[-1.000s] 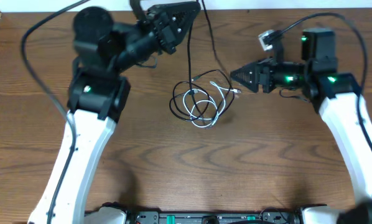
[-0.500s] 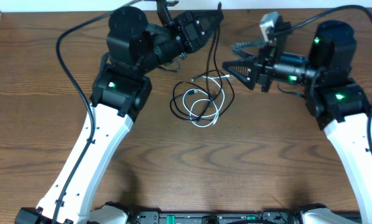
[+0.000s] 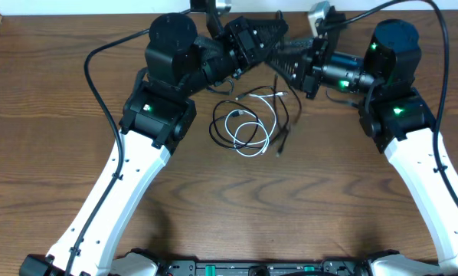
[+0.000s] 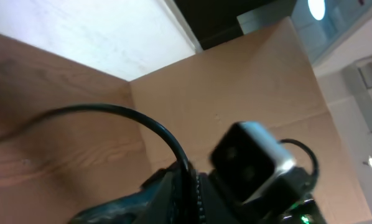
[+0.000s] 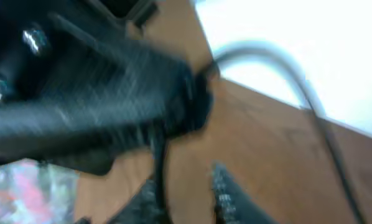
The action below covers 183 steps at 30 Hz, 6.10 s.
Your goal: Untangle cables
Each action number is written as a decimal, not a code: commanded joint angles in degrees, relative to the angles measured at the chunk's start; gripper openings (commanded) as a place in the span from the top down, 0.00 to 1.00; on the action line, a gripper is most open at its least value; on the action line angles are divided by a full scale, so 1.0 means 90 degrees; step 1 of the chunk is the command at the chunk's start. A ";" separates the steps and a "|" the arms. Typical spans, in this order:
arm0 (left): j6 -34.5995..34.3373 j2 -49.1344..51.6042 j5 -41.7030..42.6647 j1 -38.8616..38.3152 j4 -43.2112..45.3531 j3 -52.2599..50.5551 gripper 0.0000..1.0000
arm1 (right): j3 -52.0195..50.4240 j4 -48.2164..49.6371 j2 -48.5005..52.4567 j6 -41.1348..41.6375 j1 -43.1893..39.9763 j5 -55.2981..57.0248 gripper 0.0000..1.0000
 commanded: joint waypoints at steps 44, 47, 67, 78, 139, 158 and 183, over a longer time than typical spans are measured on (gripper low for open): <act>0.3478 -0.0005 -0.0049 -0.0022 -0.3138 0.0034 0.55 | 0.2572 0.0928 0.2295 0.2725 -0.5156 0.1464 0.99; 0.3526 -0.0005 -0.0049 -0.0022 -0.3257 0.0034 0.55 | 0.2574 0.1957 0.2735 0.3840 -0.5209 0.2358 0.99; 0.3609 0.0340 -0.0214 -0.0024 -0.3313 0.0019 0.54 | 0.2759 0.2601 0.5816 0.5000 -0.5552 0.2642 0.99; 0.3611 0.0408 -0.0219 -0.0022 -0.3300 0.0017 0.55 | 0.2756 0.0146 0.6397 0.2994 -0.6086 0.2431 0.64; 0.3048 0.2805 -0.2480 -0.0896 -0.2098 -0.0034 0.93 | 0.1416 -0.5493 0.2567 0.0095 -0.4335 0.3402 0.09; 0.3893 -0.1030 -0.2353 -0.0721 -0.1299 -0.0036 0.93 | 0.1426 -0.5574 0.2499 -0.2210 -0.3665 -0.0461 0.09; 0.3276 -0.1972 -0.3650 0.0034 0.3109 -0.0034 0.93 | 0.1426 -0.5656 0.2443 -0.2868 -0.2025 -0.0729 0.05</act>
